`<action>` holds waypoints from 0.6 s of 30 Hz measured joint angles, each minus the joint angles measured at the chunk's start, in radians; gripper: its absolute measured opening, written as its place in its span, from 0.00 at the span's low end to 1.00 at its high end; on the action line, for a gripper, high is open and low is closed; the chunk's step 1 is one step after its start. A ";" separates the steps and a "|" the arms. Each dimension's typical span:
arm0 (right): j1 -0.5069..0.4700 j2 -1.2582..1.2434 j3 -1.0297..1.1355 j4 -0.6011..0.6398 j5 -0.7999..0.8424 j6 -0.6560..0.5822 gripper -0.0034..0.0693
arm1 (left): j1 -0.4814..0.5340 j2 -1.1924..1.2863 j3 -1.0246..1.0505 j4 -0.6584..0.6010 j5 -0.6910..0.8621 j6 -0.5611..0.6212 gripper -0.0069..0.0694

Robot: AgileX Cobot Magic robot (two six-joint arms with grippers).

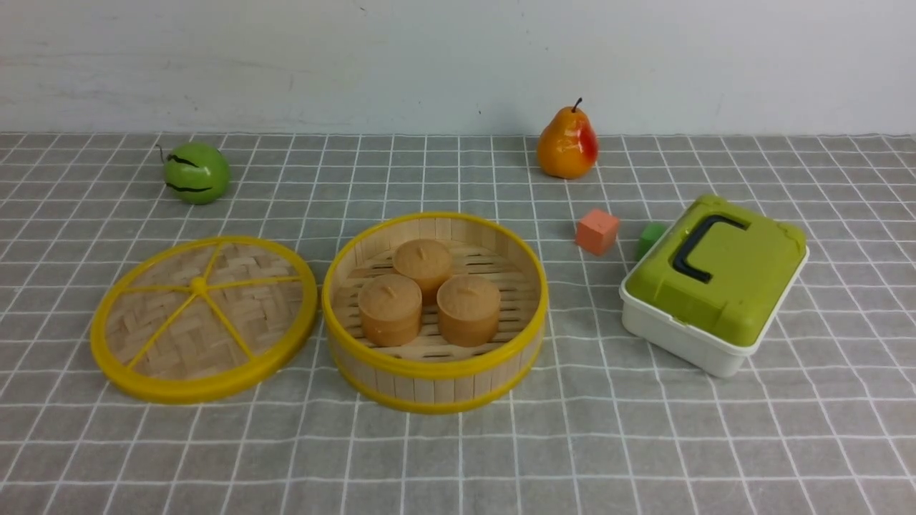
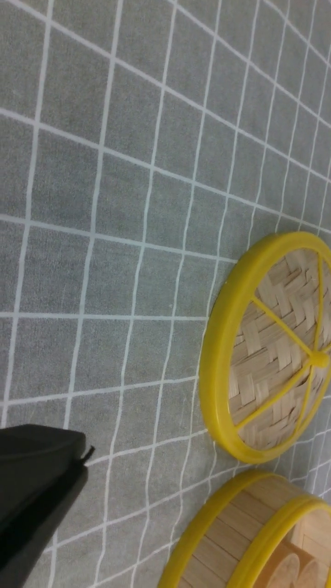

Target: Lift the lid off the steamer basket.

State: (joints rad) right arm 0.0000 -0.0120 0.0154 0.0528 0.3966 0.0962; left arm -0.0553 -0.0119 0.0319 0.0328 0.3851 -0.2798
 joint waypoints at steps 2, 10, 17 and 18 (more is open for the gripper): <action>0.000 0.000 0.000 0.000 0.000 0.000 0.38 | -0.001 0.000 0.000 -0.033 0.000 0.050 0.07; 0.000 0.000 0.000 0.000 0.000 0.000 0.38 | -0.001 0.000 0.000 -0.078 0.000 0.190 0.07; 0.000 0.000 0.000 0.000 0.000 0.000 0.38 | -0.001 0.000 0.000 -0.078 0.000 0.201 0.07; 0.000 0.000 0.000 0.000 0.000 0.000 0.38 | -0.001 0.000 0.000 -0.078 0.000 0.201 0.07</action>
State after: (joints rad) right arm 0.0000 -0.0120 0.0154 0.0528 0.3966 0.0962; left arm -0.0564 -0.0119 0.0319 -0.0457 0.3851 -0.0793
